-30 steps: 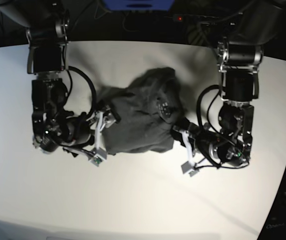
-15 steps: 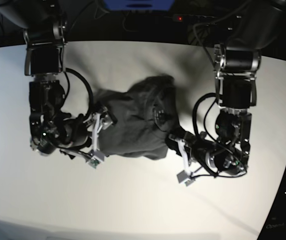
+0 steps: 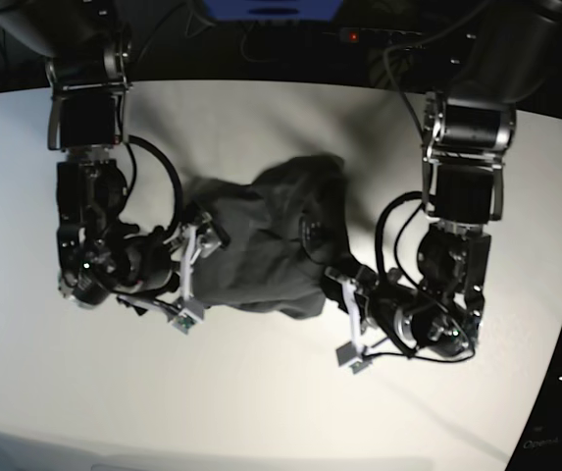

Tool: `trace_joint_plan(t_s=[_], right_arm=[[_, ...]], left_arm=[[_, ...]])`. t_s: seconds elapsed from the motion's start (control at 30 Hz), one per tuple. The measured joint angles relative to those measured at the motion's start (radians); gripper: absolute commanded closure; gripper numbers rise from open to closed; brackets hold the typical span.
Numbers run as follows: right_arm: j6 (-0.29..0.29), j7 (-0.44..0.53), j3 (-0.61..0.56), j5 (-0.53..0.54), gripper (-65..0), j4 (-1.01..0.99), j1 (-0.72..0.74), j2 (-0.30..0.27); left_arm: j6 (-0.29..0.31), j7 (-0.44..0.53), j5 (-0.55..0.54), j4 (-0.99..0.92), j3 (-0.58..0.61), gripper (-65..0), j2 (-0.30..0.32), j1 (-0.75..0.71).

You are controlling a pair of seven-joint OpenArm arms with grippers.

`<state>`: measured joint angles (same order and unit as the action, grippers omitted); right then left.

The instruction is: Fold the T-shirt properly

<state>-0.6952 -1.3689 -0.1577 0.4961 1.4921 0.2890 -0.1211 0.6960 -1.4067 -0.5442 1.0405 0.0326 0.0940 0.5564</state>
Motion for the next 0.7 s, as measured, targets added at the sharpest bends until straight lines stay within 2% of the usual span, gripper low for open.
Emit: trace_joint_plan(t_s=[0.27, 0.5, 0.57, 0.7], right_arm=[[0.000, 0.000, 0.000, 0.000, -62.4, 0.000, 0.005, 0.000], [0.000, 0.000, 0.000, 0.000, -62.4, 0.000, 0.005, 0.000], [0.000, 0.000, 0.000, 0.000, -62.4, 0.000, 0.005, 0.000], [0.000, 0.000, 0.000, 0.000, -62.4, 0.000, 0.005, 0.000]], left_arm=[[0.000, 0.000, 0.001, -0.002, 0.003, -2.6, -0.002, -0.007], [0.000, -0.003, 0.001, -0.006, 0.003, -3.4, 0.025, -0.024], [0.000, 0.000, 0.000, -0.006, 0.003, -7.7, 0.024, -0.022], [0.000, 0.003, 0.000, -0.006, 0.003, -23.5, 0.023, -0.022]])
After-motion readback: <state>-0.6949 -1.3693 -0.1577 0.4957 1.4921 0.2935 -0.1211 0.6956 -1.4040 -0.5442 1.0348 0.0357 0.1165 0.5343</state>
